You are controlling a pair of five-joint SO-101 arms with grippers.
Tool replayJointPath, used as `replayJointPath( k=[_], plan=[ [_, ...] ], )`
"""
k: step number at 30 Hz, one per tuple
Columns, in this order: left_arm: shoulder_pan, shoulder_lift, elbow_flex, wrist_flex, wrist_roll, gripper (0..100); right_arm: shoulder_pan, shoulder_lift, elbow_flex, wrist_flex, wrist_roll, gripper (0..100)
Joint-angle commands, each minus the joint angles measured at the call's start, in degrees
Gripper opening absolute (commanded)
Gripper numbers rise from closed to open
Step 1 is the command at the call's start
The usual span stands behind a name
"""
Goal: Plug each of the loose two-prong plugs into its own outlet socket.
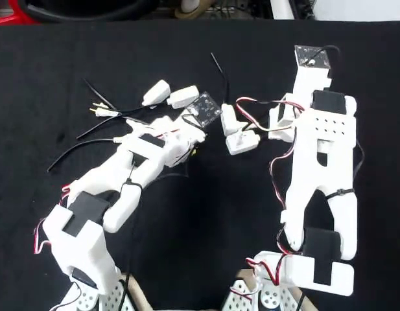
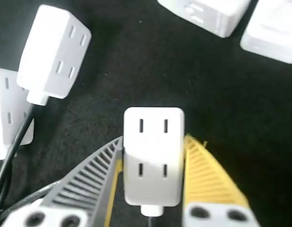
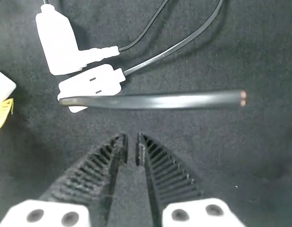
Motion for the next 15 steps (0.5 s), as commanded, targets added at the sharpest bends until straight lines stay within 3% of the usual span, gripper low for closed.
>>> replayJointPath(
  k=[1, 9, 12, 15],
  plan=[
    [0.3, -1.2, -1.4, 6.4, -1.0, 4, 0.7, -0.2, -3.0, -0.4, -0.7, 3.5],
    [0.3, -20.2, -2.5, 40.3, -1.4, 3, 0.7, -0.7, -3.6, 3.3, -0.3, 3.5],
    [0.7, -30.7, 4.7, 46.7, -4.5, 3, 0.7, -1.0, -4.9, 5.4, 0.7, 3.6],
    [0.3, -42.7, 16.9, 47.1, -5.6, 3, 0.7, -3.2, -6.6, 9.6, 3.3, 3.6]
  ],
)
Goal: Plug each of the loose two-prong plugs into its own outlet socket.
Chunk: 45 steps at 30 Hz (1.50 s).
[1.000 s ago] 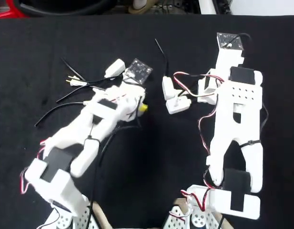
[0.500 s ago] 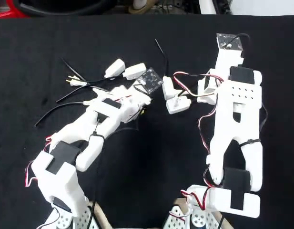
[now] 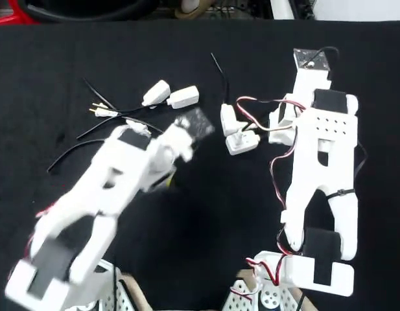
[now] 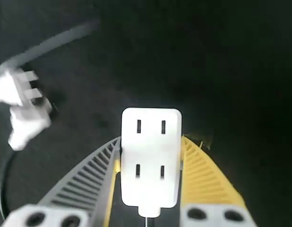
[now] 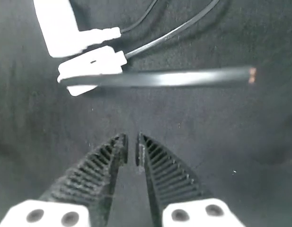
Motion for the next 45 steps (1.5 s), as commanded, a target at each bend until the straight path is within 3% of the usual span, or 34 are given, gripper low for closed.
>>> replayJointPath(
  k=[1, 5, 12, 16, 21, 24, 28, 33, 36, 39, 43, 45],
  plan=[
    [-0.1, -16.8, 14.4, 0.4, -1.4, 3, 0.8, -4.6, -5.0, 4.9, 2.2, 3.7],
    [-4.4, -34.0, 30.5, -2.5, -4.7, 5, -1.4, -12.6, -4.0, 8.0, 3.5, 3.7],
    [-8.6, -60.9, 41.5, 11.8, -8.4, 18, -19.1, -29.6, 6.5, 9.8, 12.3, 3.7],
    [-11.6, -73.7, 43.0, 16.1, -11.5, 28, -30.2, -29.0, 12.3, 5.9, 16.8, 3.7],
    [-14.2, -86.3, 42.9, 20.2, -12.1, 42, -37.9, -20.4, 14.9, -1.8, 19.9, 3.7],
    [-14.2, -87.0, 42.9, 20.0, -12.2, 41, -41.3, -16.0, 13.7, -3.7, 20.0, 4.2],
    [-15.3, -86.0, 42.8, 17.8, -12.0, 41, -41.8, -15.0, 10.6, -3.4, 20.0, 14.5],
    [-26.2, -86.1, 34.1, 18.1, -9.1, 40, -41.9, -14.5, 6.8, -3.7, 19.5, 20.4],
    [-38.1, -86.1, 33.7, 14.7, -4.5, 40, -44.5, -12.4, 4.7, -2.8, 18.6, 20.5],
    [-48.8, -86.0, 44.4, 1.3, 1.8, 40, -49.1, -3.7, -1.5, 2.1, 18.7, 20.8],
    [-55.6, -86.0, 59.7, -12.2, 3.4, 40, -52.7, 7.3, -16.2, 3.1, 18.7, 20.9],
    [-58.0, -85.1, 60.7, -13.2, 3.5, 40, -54.1, 12.8, -25.5, 2.5, 18.7, 20.9]
  ],
)
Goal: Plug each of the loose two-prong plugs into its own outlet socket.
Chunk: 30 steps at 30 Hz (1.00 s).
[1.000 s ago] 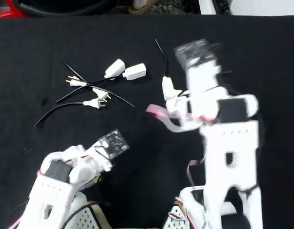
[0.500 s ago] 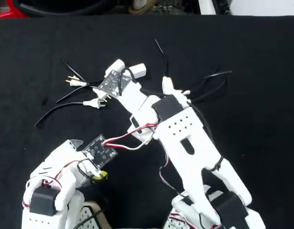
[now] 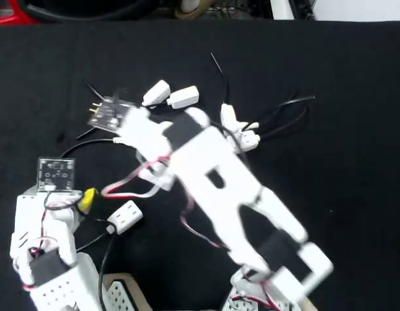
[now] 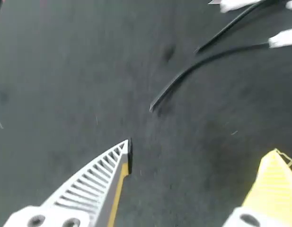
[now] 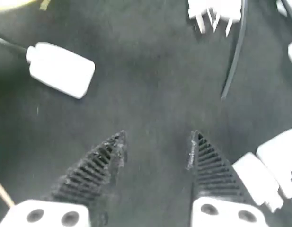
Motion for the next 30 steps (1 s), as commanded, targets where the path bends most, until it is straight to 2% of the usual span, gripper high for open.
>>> replayJointPath(
  k=[1, 5, 8, 13, 16, 21, 30],
  plan=[
    [-5.2, 0.4, 2.8, -3.6, 1.1, 40, -3.5, 11.2, -22.5, -0.2, -0.5, 20.7],
    [-8.4, 0.0, 2.9, -1.9, 5.1, 40, -3.3, 25.3, -40.1, 3.2, 7.5, 20.5],
    [-9.0, -0.2, 2.9, 2.5, 6.6, 40, -3.4, 36.1, -50.3, 4.8, 6.2, 20.5],
    [-9.8, 0.2, 2.9, 3.8, 6.5, 40, -2.4, 51.5, -68.4, 9.6, 6.9, 20.8],
    [-10.1, -0.2, 2.9, 6.2, 6.2, 40, -2.2, 59.7, -76.6, 11.7, 11.0, 22.1],
    [-10.3, -0.2, 2.9, 6.9, 6.2, 40, -3.7, 69.3, -86.5, 11.8, 12.8, 29.8],
    [-10.3, -0.2, 2.9, 6.9, 6.2, 40, -1.1, 79.9, -90.5, 11.3, 13.1, 26.2]
  ],
)
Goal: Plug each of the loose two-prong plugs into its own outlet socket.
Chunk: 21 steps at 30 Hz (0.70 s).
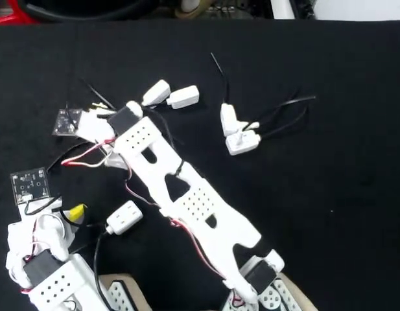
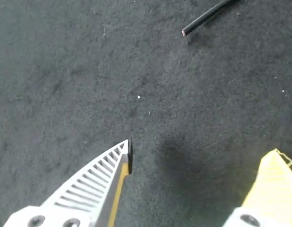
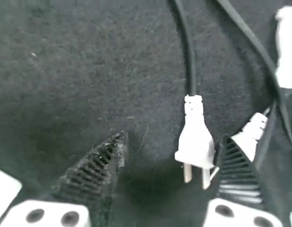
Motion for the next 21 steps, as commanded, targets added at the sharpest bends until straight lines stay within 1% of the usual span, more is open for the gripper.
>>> replayJointPath(
  k=[1, 4, 6, 9, 10, 11, 13, 17, 21],
  plan=[
    [-0.6, -0.6, 1.1, 0.2, 0.3, 40, 1.8, 2.8, -3.1, 0.3, 0.4, 25.6],
    [-0.6, -0.6, 1.1, 0.2, 0.3, 40, 1.8, 3.6, -5.0, 0.7, 0.1, 21.8],
    [-0.6, -0.6, 1.1, 0.2, 0.3, 40, 1.8, 3.7, -5.4, 0.7, 0.0, 15.5],
    [-0.2, -0.6, 1.1, 0.1, 0.3, 40, 1.5, 3.7, -5.4, 2.8, -0.2, 2.6],
    [-0.2, -0.6, 1.1, 0.1, 0.3, 40, 1.4, 3.7, -5.4, 3.1, -1.1, 0.8],
    [-0.2, -0.6, 1.1, 0.1, 0.3, 40, 1.6, 3.7, -5.6, 3.1, -2.6, 2.2],
    [-0.2, -0.6, 1.1, 0.1, -0.9, 40, 2.7, 3.1, -6.1, 3.1, -4.2, 1.0],
    [-0.1, -0.4, 1.1, 0.1, -2.3, 40, 3.5, -0.5, -6.5, 3.3, -4.6, 1.1],
    [-0.1, -0.4, 1.1, 0.1, -2.4, 40, 3.3, -7.1, -2.1, 3.4, -7.3, 1.1]
  ],
)
